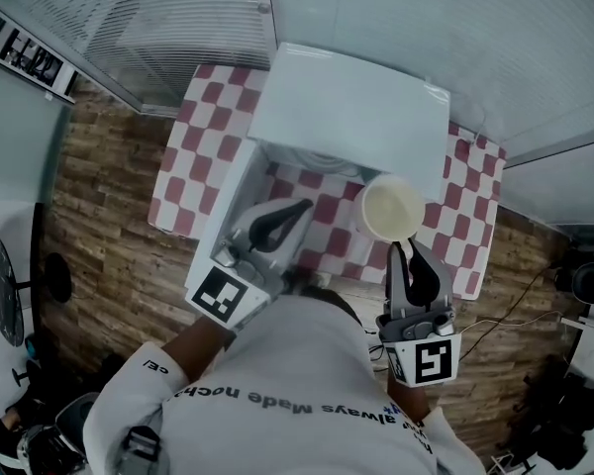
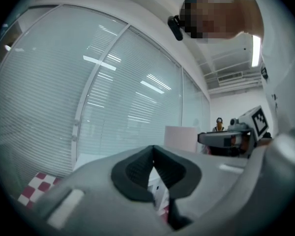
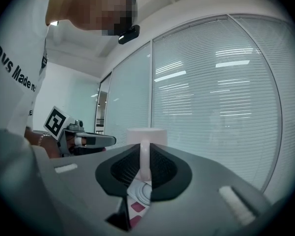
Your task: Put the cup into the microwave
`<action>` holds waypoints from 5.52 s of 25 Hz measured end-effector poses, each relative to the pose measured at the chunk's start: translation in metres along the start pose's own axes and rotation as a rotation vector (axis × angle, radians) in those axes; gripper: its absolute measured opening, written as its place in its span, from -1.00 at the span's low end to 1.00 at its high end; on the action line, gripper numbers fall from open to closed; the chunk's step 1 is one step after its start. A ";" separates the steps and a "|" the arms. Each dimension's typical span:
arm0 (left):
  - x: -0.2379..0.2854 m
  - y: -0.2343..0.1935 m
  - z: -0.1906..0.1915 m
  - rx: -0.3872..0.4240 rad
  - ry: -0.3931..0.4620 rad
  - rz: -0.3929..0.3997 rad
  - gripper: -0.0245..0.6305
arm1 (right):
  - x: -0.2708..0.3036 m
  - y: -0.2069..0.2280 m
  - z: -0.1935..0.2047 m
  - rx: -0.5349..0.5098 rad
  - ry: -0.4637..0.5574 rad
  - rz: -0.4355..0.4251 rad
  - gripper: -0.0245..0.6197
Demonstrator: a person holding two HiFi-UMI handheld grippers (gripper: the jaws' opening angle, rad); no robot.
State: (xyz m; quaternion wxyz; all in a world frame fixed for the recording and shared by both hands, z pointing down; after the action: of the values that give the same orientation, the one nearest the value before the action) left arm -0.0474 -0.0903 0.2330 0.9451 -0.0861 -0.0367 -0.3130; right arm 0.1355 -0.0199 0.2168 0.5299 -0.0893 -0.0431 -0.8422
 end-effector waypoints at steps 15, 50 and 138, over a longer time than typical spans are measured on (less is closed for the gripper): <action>0.010 -0.013 0.060 -0.061 -0.062 0.009 -0.92 | 0.019 -0.007 0.056 0.026 -0.066 -0.008 -0.80; 0.059 -0.048 0.180 -0.064 -0.129 -0.009 -0.92 | 0.082 0.005 0.187 0.048 -0.159 0.023 -0.80; 0.172 -0.175 0.293 0.003 -0.155 -0.183 -0.92 | 0.285 0.060 0.313 0.026 -0.071 0.084 -0.79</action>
State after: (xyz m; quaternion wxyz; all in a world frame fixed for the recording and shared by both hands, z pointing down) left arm -0.0184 -0.2749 0.5671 0.9071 -0.1048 -0.1177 -0.3904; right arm 0.1016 -0.2460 0.5786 0.5639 -0.1140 -0.0689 -0.8150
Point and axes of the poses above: the fingertips, and each gripper's own axes: x forward along the fingers, y to its right, z out of its underside, the point moved 6 cm from there along -x, backward along the fingers, and after that the axes turned 6 degrees about -y, right-handed, at the moved point
